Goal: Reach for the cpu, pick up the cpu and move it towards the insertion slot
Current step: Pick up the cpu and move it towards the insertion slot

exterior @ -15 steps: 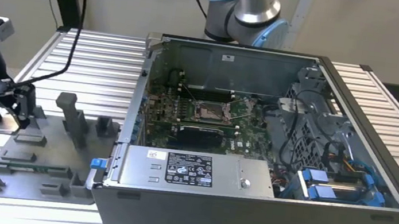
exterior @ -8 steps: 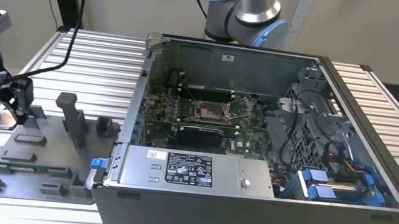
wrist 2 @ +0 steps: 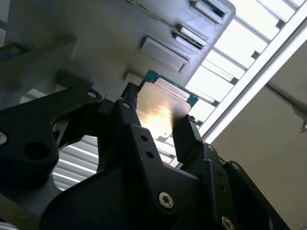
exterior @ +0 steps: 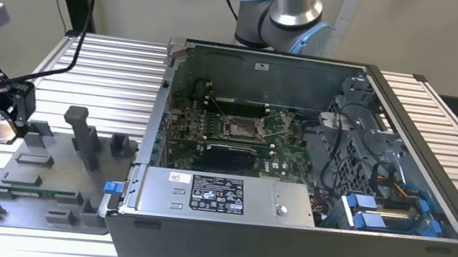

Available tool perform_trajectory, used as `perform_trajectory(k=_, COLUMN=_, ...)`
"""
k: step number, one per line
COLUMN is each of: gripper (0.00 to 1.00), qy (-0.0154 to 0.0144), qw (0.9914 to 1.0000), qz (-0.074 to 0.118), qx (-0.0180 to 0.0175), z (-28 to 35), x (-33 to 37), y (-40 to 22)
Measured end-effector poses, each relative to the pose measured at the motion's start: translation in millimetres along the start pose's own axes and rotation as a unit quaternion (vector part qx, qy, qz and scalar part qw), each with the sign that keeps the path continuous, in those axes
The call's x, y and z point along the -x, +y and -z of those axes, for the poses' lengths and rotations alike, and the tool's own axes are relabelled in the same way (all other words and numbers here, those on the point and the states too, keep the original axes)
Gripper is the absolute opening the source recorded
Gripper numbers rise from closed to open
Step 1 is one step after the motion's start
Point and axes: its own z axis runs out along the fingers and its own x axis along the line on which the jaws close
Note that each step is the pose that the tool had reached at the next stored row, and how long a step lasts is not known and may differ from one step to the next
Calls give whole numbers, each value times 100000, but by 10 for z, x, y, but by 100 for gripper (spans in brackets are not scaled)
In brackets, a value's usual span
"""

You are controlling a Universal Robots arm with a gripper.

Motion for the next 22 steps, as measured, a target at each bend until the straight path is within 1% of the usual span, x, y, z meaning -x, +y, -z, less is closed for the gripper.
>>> perform_trajectory(k=22, gripper=0, qy=1, qw=100000, qz=-1, qx=-15, z=368, x=0, y=14)
